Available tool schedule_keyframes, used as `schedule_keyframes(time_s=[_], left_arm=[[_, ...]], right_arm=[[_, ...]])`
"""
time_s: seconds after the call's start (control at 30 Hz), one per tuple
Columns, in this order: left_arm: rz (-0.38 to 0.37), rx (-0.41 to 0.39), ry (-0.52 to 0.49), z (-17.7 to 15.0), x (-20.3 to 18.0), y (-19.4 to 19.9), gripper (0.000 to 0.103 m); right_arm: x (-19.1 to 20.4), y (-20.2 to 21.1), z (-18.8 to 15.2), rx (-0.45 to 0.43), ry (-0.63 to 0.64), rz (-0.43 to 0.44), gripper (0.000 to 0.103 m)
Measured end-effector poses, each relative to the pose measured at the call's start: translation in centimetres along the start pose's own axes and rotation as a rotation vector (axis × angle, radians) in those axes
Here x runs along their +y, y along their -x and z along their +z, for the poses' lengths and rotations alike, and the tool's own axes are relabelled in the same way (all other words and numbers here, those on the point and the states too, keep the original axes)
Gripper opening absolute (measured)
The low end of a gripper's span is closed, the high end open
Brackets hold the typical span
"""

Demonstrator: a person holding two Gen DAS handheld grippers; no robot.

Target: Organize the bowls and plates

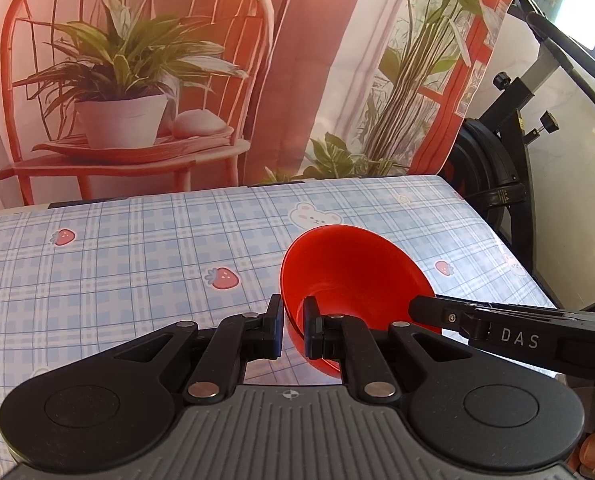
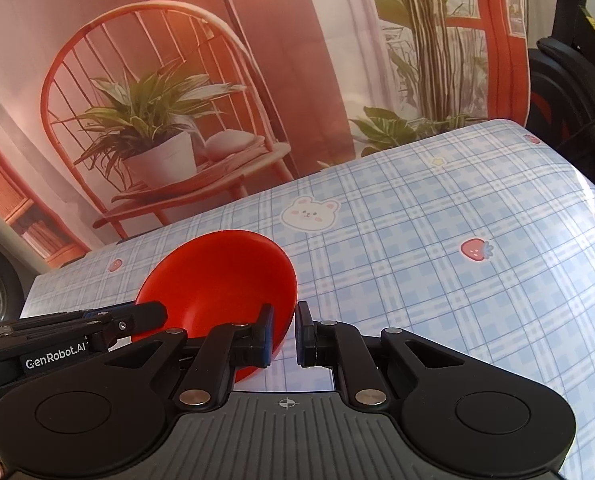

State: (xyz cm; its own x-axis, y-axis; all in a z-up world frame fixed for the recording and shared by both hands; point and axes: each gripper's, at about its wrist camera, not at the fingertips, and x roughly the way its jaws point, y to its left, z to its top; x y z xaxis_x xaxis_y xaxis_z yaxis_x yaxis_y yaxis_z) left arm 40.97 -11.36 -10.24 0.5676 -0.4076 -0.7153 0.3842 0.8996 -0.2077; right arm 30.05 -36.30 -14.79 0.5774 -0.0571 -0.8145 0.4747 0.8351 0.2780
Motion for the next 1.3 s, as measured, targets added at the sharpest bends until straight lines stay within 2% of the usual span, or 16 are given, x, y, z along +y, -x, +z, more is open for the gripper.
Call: schedule_keyframes(time_s=[0.23,0.6,1.0,1.3], left_arm=[[0.007,-0.011,-0.009,-1.7,-2.3,2.9,0.011],[-0.003,-0.014,-0.034,-4.4,-4.5,5.7,0.011],[-0.019,-0.004,-0.058,-7.4,-5.9,6.6,0.011],[-0.020,0.010,-0.066,-8.5,-6.3,6.6,0.012]], right_arm=[[0.0,4.4,-1.5,-0.085,0.003,-0.012,0.010],[-1.3,8.5,-5.1,-0.116,-0.039,-0.007,0.011],[-2.7,10.4,-8.8,-0.116,-0.061,-0.010,0.011],[-3.3,10.6,-10.0,-0.108,-0.060,-0.015,0.011]])
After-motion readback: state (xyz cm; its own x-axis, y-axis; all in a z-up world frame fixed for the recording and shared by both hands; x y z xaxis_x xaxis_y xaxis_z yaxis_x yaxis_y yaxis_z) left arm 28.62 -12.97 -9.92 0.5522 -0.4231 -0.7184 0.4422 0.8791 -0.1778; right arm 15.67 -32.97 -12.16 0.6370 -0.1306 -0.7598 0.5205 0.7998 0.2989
